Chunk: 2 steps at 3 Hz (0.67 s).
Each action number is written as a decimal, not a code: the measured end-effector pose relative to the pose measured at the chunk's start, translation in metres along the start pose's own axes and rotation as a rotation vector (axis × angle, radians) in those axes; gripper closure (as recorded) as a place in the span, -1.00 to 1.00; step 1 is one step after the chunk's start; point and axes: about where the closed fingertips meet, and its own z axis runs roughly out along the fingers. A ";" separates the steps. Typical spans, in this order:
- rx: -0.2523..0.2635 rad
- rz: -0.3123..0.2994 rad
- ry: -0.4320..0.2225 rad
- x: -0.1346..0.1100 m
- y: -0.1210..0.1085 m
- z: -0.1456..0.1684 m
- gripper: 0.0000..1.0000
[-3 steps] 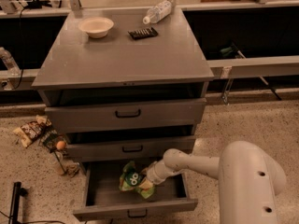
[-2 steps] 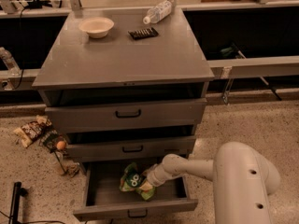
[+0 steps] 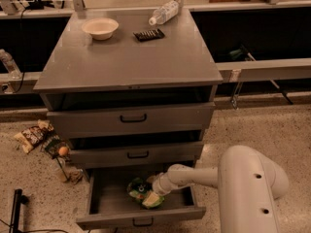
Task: Place green rice chip bag into bottom drawer
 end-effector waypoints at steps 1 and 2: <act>0.033 0.013 -0.015 -0.006 0.002 -0.015 -1.00; 0.085 0.028 -0.032 -0.014 0.006 -0.048 -1.00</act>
Offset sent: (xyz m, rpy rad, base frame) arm -0.0207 -0.0365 0.0930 0.0346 -0.1044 -0.1283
